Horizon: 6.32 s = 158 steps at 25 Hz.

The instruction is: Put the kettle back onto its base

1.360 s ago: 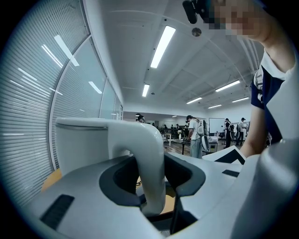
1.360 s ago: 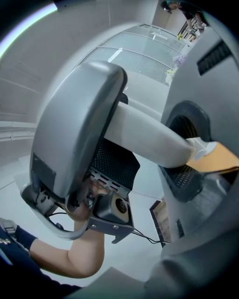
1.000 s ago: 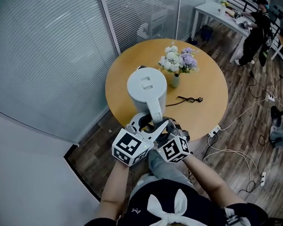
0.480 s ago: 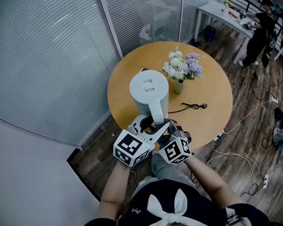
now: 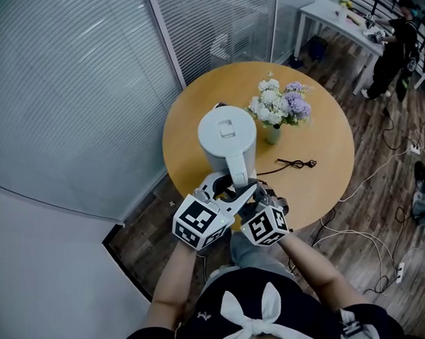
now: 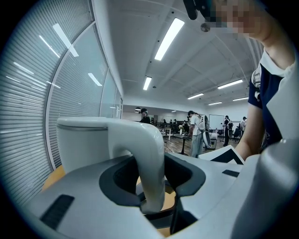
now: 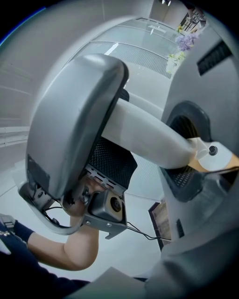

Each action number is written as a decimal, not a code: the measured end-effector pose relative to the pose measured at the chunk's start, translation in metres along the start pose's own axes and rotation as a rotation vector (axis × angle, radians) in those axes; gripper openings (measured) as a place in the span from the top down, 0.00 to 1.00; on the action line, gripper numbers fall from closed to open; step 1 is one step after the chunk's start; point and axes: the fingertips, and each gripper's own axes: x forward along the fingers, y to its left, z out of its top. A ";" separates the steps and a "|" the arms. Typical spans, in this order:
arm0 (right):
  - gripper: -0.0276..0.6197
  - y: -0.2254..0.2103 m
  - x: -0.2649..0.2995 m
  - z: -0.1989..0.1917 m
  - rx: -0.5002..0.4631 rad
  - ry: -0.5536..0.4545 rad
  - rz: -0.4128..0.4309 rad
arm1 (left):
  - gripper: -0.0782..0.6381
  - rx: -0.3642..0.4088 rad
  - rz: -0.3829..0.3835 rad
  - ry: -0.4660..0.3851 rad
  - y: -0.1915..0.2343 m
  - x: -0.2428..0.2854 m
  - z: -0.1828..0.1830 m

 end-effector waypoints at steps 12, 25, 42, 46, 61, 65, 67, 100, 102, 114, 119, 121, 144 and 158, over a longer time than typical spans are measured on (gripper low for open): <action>0.78 -0.005 0.015 -0.013 0.035 0.030 0.012 | 0.65 -0.020 -0.030 0.032 0.015 0.011 -0.011; 0.78 -0.002 0.027 -0.033 0.058 0.069 0.051 | 0.65 -0.045 -0.051 0.056 0.024 0.023 -0.028; 0.78 0.007 0.037 -0.056 0.098 0.114 0.091 | 0.65 -0.085 -0.077 0.096 0.030 0.034 -0.051; 0.78 0.009 0.038 -0.058 0.100 0.122 0.099 | 0.65 -0.095 -0.078 0.102 0.032 0.034 -0.055; 0.78 0.015 0.044 -0.072 0.123 0.152 0.123 | 0.65 -0.145 -0.086 0.125 0.038 0.039 -0.070; 0.78 0.017 0.045 -0.076 0.127 0.157 0.127 | 0.65 -0.149 -0.092 0.135 0.038 0.042 -0.073; 0.78 0.017 0.045 -0.078 0.130 0.160 0.129 | 0.65 -0.150 -0.095 0.140 0.038 0.043 -0.075; 0.78 0.031 0.043 -0.100 0.133 0.201 0.162 | 0.65 -0.191 -0.091 0.195 0.031 0.051 -0.098; 0.78 0.032 0.044 -0.101 0.135 0.202 0.163 | 0.65 -0.193 -0.090 0.198 0.031 0.051 -0.099; 0.78 0.034 0.046 -0.106 0.140 0.206 0.171 | 0.65 -0.196 -0.091 0.205 0.031 0.054 -0.105; 0.78 0.035 0.045 -0.107 0.140 0.207 0.171 | 0.65 -0.188 -0.095 0.205 0.028 0.056 -0.105; 0.78 0.035 0.044 -0.109 0.143 0.212 0.169 | 0.65 -0.184 -0.095 0.208 0.027 0.056 -0.106; 0.79 0.045 0.040 -0.118 0.058 0.218 0.148 | 0.66 -0.173 -0.069 0.219 0.015 0.054 -0.117; 0.78 0.057 0.037 -0.129 -0.021 0.225 0.152 | 0.66 -0.141 -0.058 0.250 0.001 0.048 -0.131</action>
